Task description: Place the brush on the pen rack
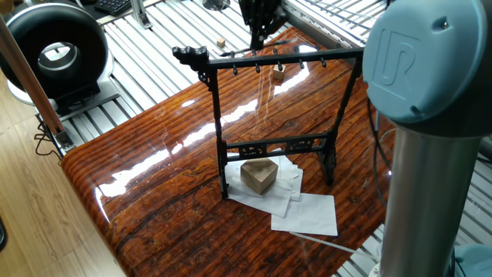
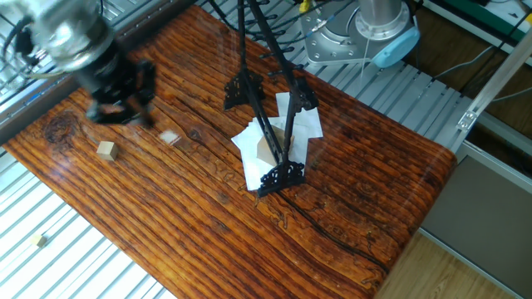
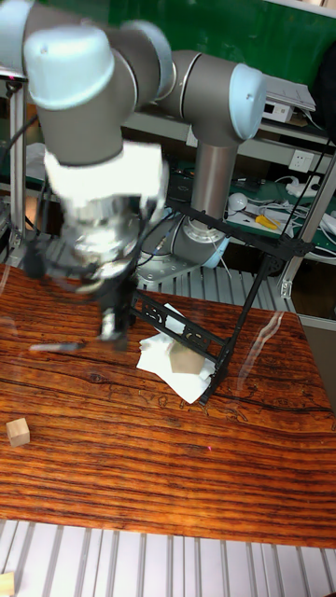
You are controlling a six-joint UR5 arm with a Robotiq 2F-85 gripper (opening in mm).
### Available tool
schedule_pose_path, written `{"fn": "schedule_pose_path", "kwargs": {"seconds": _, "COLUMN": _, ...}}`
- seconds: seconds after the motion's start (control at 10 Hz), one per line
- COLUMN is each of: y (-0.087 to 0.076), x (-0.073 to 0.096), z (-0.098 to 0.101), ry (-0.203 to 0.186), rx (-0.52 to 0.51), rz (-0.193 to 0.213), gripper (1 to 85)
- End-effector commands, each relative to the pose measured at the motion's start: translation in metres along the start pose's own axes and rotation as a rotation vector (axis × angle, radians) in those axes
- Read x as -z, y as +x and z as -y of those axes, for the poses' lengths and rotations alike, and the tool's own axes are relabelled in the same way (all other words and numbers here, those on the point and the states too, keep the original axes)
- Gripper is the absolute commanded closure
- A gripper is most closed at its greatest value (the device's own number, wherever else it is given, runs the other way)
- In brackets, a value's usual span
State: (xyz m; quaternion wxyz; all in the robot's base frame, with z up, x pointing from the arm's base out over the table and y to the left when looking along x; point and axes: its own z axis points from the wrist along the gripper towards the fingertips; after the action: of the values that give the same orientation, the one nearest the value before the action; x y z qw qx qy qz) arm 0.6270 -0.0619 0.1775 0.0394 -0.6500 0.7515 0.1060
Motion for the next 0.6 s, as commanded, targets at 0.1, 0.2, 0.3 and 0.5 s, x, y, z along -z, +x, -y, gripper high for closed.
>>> {"fn": "schedule_pose_path", "kwargs": {"seconds": 0.1, "y": 0.014, "x": -0.058, "z": 0.090, "ry": 0.196, "rx": -0.408, "rz": 0.096, "gripper": 84.7}}
{"fn": "schedule_pose_path", "kwargs": {"seconds": 0.2, "y": 0.030, "x": -0.071, "z": 0.100, "ry": 0.231, "rx": -0.416, "rz": 0.051, "gripper": 84.7}}
{"fn": "schedule_pose_path", "kwargs": {"seconds": 0.3, "y": 0.042, "x": -0.076, "z": 0.092, "ry": 0.204, "rx": -0.466, "rz": 0.005, "gripper": 84.7}}
{"fn": "schedule_pose_path", "kwargs": {"seconds": 0.5, "y": 0.047, "x": -0.084, "z": 0.075, "ry": 0.136, "rx": -0.604, "rz": -0.017, "gripper": 84.7}}
